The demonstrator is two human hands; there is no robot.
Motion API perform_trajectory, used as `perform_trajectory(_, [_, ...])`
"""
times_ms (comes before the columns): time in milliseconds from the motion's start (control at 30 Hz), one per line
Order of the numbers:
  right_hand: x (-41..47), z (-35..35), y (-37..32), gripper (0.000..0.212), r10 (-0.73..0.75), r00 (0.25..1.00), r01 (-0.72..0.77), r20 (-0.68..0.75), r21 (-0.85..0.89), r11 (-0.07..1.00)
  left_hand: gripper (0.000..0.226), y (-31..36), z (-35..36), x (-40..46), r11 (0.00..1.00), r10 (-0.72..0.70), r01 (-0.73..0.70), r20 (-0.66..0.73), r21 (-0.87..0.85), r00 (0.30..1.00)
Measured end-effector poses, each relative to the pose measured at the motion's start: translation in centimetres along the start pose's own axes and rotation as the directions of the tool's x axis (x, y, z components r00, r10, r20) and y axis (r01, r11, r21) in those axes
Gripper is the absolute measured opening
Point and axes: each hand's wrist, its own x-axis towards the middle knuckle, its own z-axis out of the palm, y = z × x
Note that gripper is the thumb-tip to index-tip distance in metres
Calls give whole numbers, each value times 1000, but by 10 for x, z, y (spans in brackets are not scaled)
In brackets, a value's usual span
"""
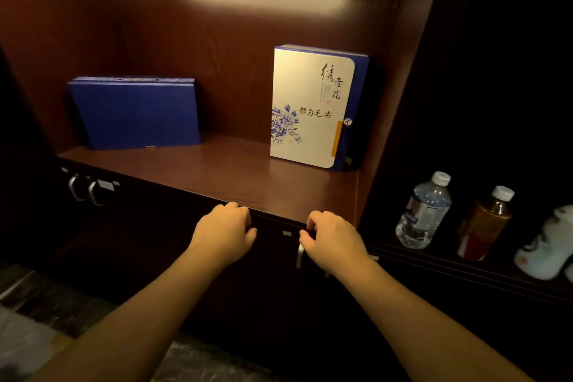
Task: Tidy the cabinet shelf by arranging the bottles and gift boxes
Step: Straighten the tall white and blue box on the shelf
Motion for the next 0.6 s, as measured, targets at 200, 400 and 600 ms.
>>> perform_trajectory(200, [57, 12, 0, 24, 117, 993, -116, -32, 25, 993, 36, -34, 3, 65, 1000, 2, -3, -36, -26, 999])
perform_trajectory(400, [127, 34, 34, 29, 263, 961, -256, -81, 89, 962, 43, -46, 25, 146, 992, -24, 20, -28, -122, 999])
perform_trajectory(600, [198, 68, 71, 49, 476, 878, -448, -55, 257, 856, 58, -54, 62, 223, 983, -64, 68, 27, -172, 998])
